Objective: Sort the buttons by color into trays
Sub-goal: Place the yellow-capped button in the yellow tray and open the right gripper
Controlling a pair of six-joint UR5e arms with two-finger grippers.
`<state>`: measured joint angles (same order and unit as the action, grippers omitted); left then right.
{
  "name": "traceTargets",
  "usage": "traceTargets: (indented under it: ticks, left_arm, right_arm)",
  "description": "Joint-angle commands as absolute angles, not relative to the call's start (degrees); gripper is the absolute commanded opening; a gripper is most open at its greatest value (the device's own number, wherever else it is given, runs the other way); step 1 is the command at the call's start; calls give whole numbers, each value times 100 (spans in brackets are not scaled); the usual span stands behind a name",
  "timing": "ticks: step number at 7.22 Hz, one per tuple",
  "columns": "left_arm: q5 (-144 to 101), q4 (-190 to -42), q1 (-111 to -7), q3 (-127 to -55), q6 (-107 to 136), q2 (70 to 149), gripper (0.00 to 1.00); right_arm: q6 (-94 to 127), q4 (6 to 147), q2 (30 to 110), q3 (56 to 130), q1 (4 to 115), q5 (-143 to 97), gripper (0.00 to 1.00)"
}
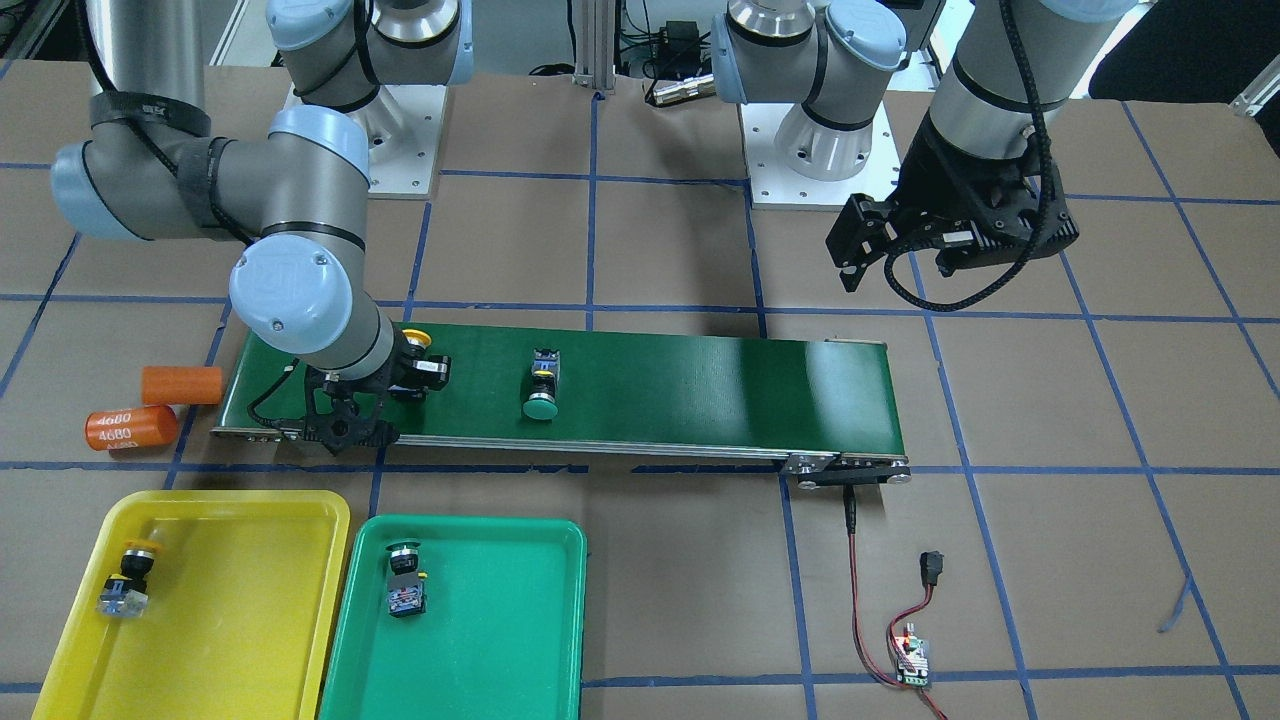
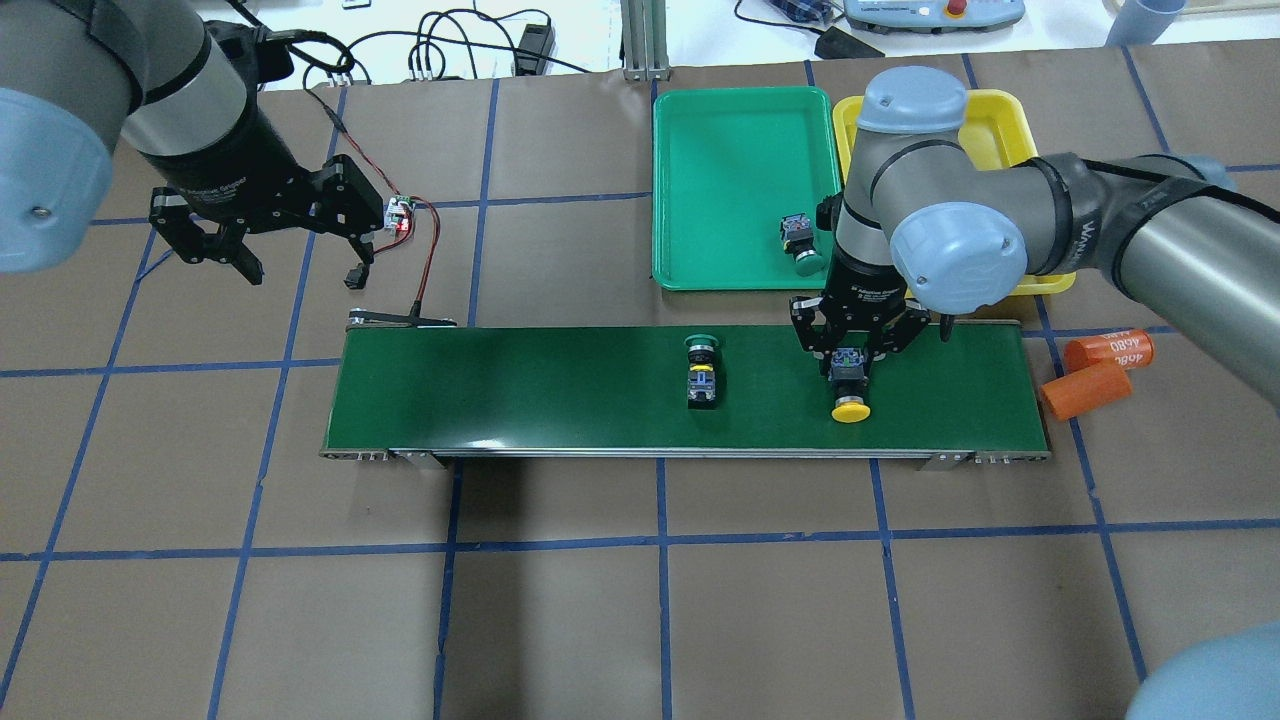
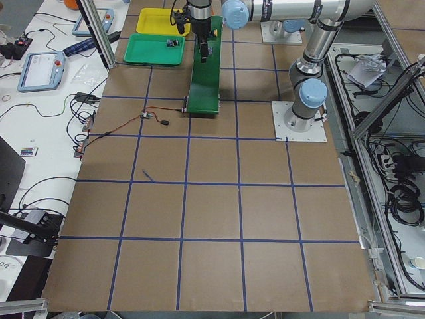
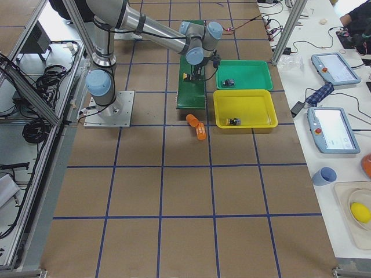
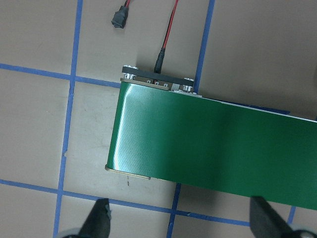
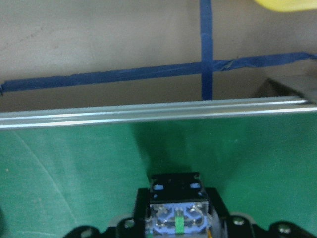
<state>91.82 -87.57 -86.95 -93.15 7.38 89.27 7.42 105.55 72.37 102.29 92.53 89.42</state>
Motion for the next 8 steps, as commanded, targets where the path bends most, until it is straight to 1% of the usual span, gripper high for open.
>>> traceTargets:
  ticks: [1, 3, 5, 7, 8]
  left_arm:
    - [9193, -8754, -8692, -9316, 738, 8921, 100]
    - [9193, -8754, -8692, -9308, 738, 8921, 100]
    - [9185, -8754, -8692, -9308, 738, 8912, 100]
    - [9176, -8754, -8692, -9308, 738, 8912, 100]
    - [9176, -8754, -8692, -9308, 738, 8912, 100]
  right_arm:
    - [686, 10590, 7242, 9724, 9106, 9236, 0]
    - [650, 11114, 6928, 9265, 8984, 9481, 0]
    - [38, 11809, 6489, 9019, 8406, 9713, 0]
    - [-218, 11935, 6023, 8458, 8139, 9712, 0]
    - [-228, 11962, 5873, 8403, 8078, 9712, 0]
